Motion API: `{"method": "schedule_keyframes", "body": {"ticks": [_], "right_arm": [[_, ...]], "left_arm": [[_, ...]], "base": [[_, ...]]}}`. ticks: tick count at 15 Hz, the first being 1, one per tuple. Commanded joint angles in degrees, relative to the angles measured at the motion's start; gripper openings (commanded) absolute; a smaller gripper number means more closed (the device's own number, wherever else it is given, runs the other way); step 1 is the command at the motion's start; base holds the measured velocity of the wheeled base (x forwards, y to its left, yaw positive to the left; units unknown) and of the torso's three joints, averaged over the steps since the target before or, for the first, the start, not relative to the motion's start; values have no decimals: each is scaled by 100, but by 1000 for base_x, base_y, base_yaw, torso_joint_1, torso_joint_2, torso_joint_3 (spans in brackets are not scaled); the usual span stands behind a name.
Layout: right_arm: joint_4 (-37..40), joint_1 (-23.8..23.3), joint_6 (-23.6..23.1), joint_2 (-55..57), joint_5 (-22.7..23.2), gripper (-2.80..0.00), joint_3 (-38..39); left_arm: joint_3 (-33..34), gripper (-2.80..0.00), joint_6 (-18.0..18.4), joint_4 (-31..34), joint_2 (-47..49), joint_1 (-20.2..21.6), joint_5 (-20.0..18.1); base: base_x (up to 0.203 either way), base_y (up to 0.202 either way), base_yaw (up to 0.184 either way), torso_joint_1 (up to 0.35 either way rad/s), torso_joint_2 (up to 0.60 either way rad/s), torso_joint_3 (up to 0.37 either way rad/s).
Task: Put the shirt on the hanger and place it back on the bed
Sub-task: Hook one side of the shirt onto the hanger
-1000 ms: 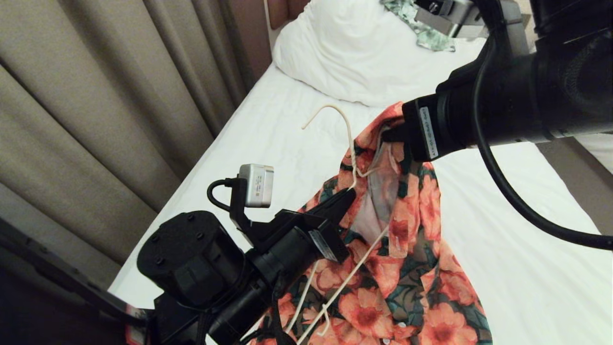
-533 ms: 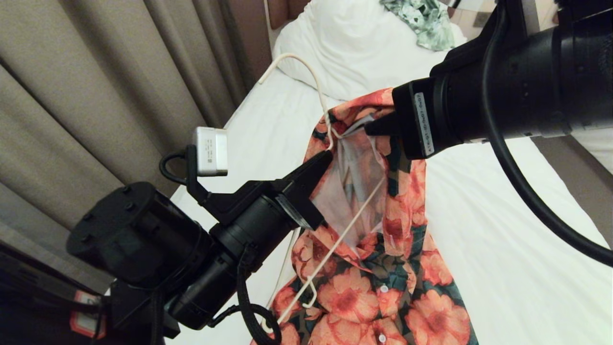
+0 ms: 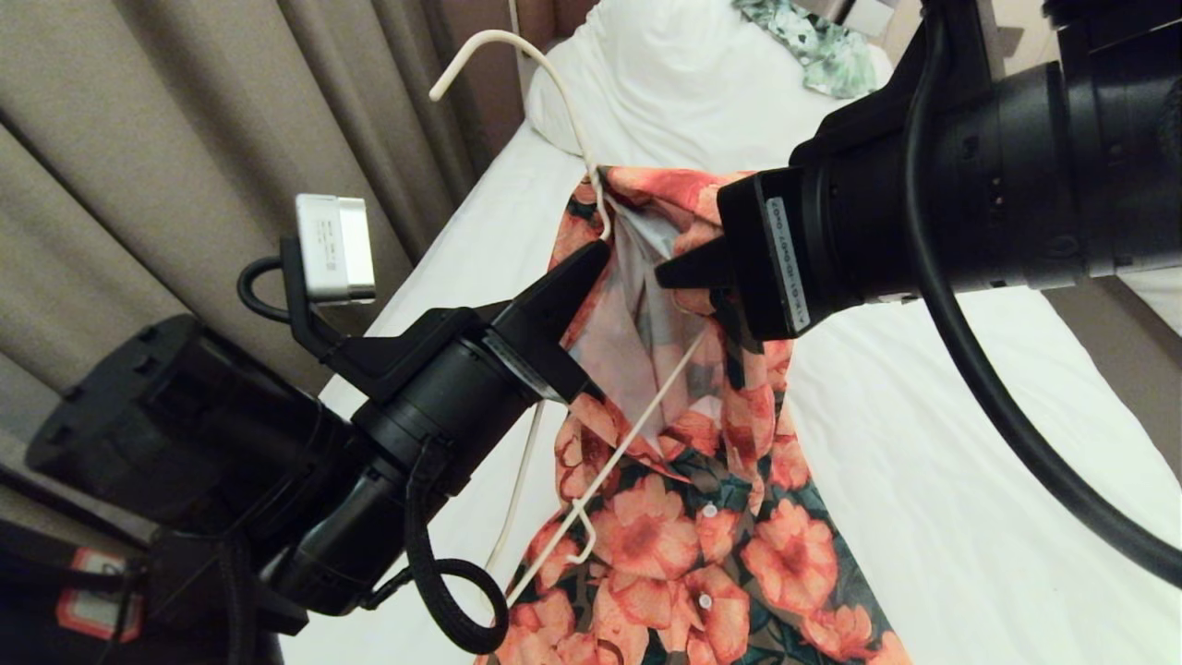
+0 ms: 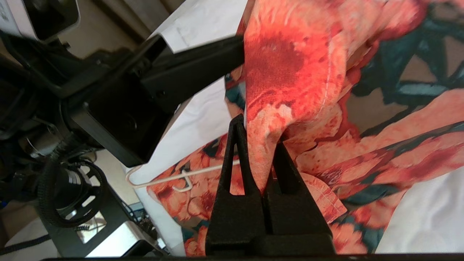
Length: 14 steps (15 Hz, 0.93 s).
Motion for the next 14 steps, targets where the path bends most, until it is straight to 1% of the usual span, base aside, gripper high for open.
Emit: {"method": "schedule_keyframes", "body": {"ticks": [1,2,3,4,5,7,10,12,14], "right_arm": [[20,38,-18,90,-13,-280,-27],[20,38,-29,102,-36,-280,-40],[27,38,-29,105,-44,-22,-49],[62,38,-29,93,-52,0,-58],[157,38,-29,61,-70,0,-58],[610,33,-29,-59,-178,0,-122],[1391,29,-29,-195,-595,0,-393],[1841,-4,-45,-311,-682,0,-553],[1982,-117,-197,-427,-776,0,-553]], "left_arm": [[-2,-280,-2,-49,-76,0,7],[-2,-280,-1,-49,-103,0,7],[-2,-280,-1,-49,-126,1,7],[-11,-280,-1,-49,-137,21,7],[-11,-280,-1,-49,-138,53,0],[-35,-280,-1,-49,-146,91,-1],[-56,-280,-1,-49,-165,182,-31],[-55,-280,-1,-49,-186,203,-72],[-55,-280,-1,-49,-190,203,-72]], "base": [[0,0,0,0,0,0],[0,0,0,0,0,0],[0,0,0,0,0,0],[0,0,0,0,0,0],[0,0,0,0,0,0],[0,0,0,0,0,0],[0,0,0,0,0,0],[0,0,0,0,0,0],[0,0,0,0,0,0]]}}
